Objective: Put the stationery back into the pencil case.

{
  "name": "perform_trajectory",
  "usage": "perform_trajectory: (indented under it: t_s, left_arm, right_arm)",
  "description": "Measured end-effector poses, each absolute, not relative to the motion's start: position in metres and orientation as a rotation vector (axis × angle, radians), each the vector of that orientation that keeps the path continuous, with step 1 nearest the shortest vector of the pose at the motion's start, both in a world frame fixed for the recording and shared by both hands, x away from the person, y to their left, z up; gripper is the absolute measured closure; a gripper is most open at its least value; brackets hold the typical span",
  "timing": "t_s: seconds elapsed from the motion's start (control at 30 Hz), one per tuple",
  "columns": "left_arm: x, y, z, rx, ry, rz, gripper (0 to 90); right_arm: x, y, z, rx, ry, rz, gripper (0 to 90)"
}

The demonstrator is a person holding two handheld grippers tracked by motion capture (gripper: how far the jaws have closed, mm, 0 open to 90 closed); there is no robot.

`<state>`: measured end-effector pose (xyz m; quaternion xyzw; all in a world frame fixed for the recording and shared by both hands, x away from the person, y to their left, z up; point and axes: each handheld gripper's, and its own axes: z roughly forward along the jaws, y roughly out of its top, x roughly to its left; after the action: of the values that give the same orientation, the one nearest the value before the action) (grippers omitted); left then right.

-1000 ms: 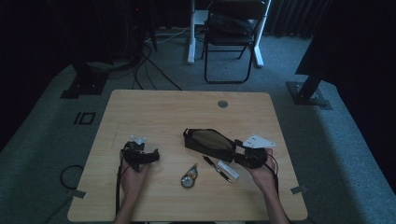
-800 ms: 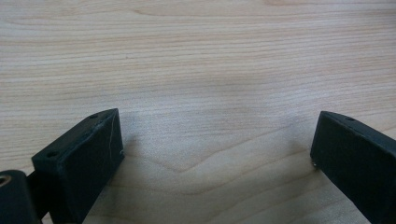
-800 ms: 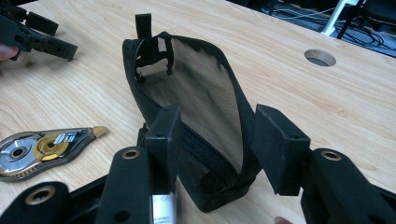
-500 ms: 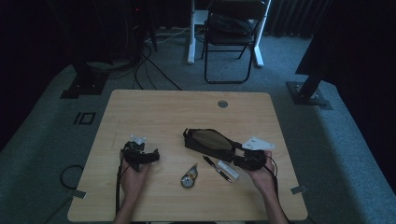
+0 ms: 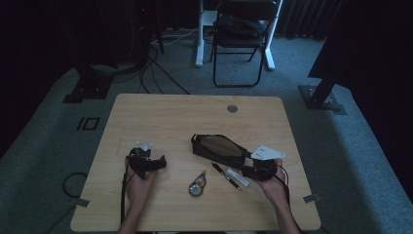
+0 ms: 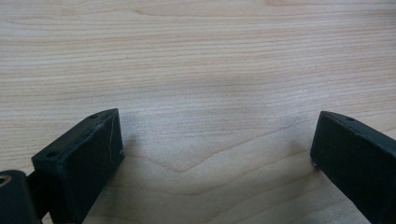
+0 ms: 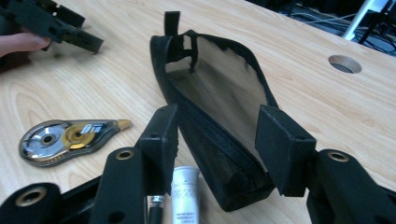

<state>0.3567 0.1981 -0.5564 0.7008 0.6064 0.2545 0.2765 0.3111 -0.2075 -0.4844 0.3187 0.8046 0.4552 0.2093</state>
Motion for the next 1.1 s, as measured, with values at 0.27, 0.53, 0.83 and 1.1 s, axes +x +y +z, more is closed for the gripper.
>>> perform_trajectory:
  t_s: [0.27,0.53,0.83,1.1]
  left_arm:
    - [0.357,0.198,-0.556,1.883,1.628,0.684,2.7]
    - [0.357,0.198,-0.556,1.883,1.629,0.684,2.7]
    - [0.357,0.198,-0.556,1.883,1.628,0.684,2.7]
    - [0.357,0.198,-0.556,1.882,1.629,0.683,2.7]
  right_arm:
    - [0.304,-0.206,-0.480,0.843,2.243,1.283,50.4]
    - [0.296,-0.206,-0.480,0.823,2.254,1.286,52.5]
    - [0.290,-0.208,-0.487,0.828,2.273,1.281,53.6]
    - [0.286,-0.210,-0.495,0.843,2.285,1.263,55.1]
